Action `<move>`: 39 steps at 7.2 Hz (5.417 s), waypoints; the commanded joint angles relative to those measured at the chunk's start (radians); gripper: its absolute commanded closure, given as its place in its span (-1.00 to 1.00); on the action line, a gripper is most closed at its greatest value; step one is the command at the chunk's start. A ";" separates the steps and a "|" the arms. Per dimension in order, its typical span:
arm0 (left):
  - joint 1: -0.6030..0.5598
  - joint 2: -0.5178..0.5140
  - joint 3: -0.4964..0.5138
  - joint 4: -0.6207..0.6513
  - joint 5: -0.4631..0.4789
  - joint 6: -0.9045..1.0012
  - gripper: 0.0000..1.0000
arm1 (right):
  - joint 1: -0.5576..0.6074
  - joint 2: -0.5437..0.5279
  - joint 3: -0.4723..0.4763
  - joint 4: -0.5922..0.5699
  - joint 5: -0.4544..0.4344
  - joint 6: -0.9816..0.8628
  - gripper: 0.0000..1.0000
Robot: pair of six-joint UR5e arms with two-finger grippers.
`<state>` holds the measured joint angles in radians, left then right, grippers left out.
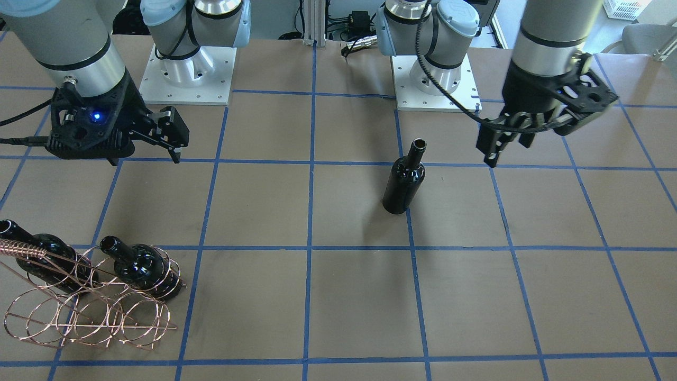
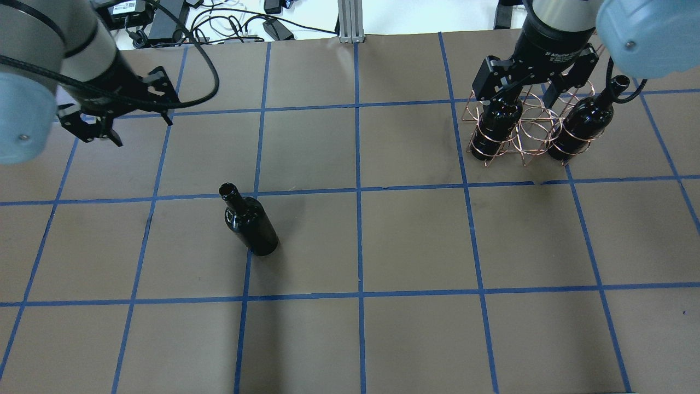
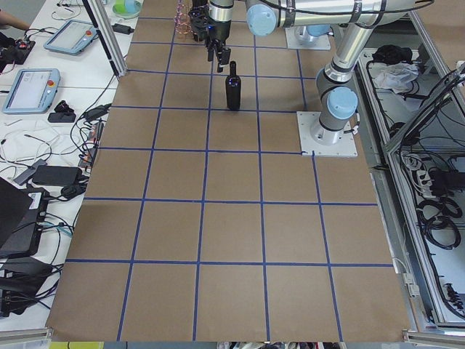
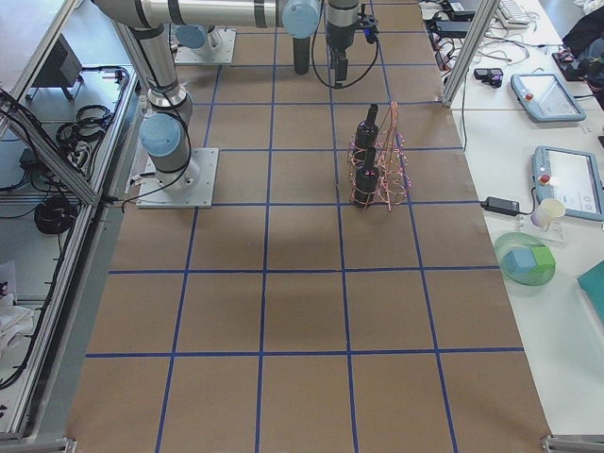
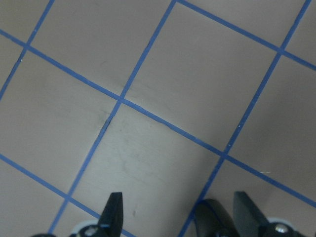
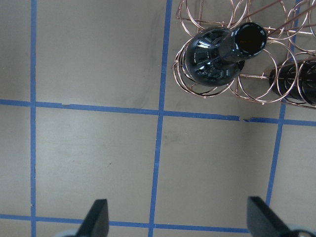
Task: Place wine into wine basket
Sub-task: 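Open the left gripper and withdraw it while the right gripper releases the basket, then move the right gripper across to above the standing dark bottle, then lower the right gripper and grasp the dark bottle's neck, then lift the dark bottle with the right gripper and carry it to the basket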
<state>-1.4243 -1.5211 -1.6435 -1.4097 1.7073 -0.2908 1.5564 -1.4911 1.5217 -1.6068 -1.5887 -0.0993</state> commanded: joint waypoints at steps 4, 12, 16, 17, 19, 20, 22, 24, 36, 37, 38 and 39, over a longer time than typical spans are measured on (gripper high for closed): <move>0.618 -0.007 0.062 -0.149 -0.139 0.771 -0.70 | 0.295 0.079 -0.076 -0.060 -0.014 0.232 -1.00; 0.610 -0.016 0.064 -0.100 -0.141 0.811 -0.96 | 0.729 0.233 -0.245 -0.050 0.064 0.706 -1.00; 0.610 -0.013 0.064 -0.089 -0.135 0.811 -1.00 | 0.754 0.322 -0.264 -0.168 0.087 0.730 -1.00; 0.608 -0.014 0.064 -0.084 -0.140 0.811 -1.00 | 0.754 0.350 -0.264 -0.206 0.087 0.728 -0.99; 0.599 -0.016 0.064 -0.080 -0.143 0.808 -1.00 | 0.754 0.391 -0.268 -0.243 0.084 0.716 -1.00; 0.594 -0.016 0.064 -0.080 -0.143 0.808 -1.00 | 0.754 0.394 -0.268 -0.243 0.073 0.708 -0.98; 0.594 -0.016 0.064 -0.080 -0.143 0.808 -1.00 | 0.752 0.397 -0.267 -0.242 0.069 0.684 -0.93; 0.594 -0.016 0.064 -0.080 -0.144 0.808 -1.00 | 0.749 0.402 -0.261 -0.240 0.070 0.664 -0.59; 0.596 -0.016 0.062 -0.081 -0.144 0.808 -1.00 | 0.737 0.414 -0.258 -0.242 0.084 0.653 0.88; 0.596 -0.014 0.060 -0.081 -0.144 0.809 -1.00 | 0.737 0.414 -0.258 -0.240 0.085 0.647 1.00; 0.596 -0.014 0.060 -0.081 -0.144 0.809 -1.00 | 0.737 0.414 -0.258 -0.240 0.084 0.645 1.00; 0.593 -0.013 0.063 -0.081 -0.146 0.805 -1.00 | 0.734 0.410 -0.258 -0.239 0.072 0.626 1.00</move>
<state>-0.8290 -1.5353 -1.5822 -1.4910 1.5628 0.5173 2.2926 -1.0779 1.2641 -1.8465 -1.5073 0.5426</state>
